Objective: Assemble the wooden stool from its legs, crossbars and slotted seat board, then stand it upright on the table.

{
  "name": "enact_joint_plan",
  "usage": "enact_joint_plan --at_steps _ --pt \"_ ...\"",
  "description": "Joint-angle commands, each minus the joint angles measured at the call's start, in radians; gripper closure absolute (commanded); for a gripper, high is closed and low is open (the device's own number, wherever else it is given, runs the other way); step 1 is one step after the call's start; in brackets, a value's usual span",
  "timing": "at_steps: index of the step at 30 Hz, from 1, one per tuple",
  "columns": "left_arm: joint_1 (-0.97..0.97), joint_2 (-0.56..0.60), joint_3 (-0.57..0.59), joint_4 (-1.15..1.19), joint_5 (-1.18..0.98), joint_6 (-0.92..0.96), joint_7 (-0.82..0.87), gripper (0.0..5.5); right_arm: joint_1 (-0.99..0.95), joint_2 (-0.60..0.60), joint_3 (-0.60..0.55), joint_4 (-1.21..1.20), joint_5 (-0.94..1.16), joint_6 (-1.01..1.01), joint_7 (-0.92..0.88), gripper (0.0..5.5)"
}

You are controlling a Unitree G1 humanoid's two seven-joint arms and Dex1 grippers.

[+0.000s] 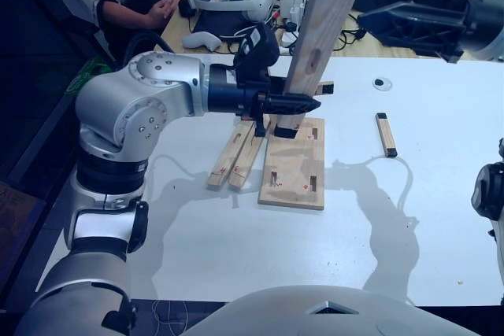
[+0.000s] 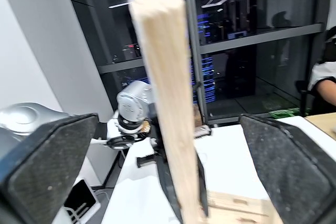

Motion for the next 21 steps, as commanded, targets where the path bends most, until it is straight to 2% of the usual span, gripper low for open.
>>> enact_joint_plan --at_steps 1,4,21 --pt "-0.02 -0.002 -0.01 0.008 0.015 0.003 -0.013 4.47 -0.029 0.025 -0.028 -0.02 0.047 0.02 -0.027 0.5" --pt "-0.017 -0.012 -0.025 -0.003 0.022 0.001 -0.014 4.47 -0.047 0.051 -0.017 -0.006 0.046 0.011 -0.041 0.5" --pt "-0.013 -0.014 -0.046 -0.023 0.034 -0.006 -0.035 4.47 -0.036 0.116 0.105 0.062 -0.029 -0.043 0.02 3.32"
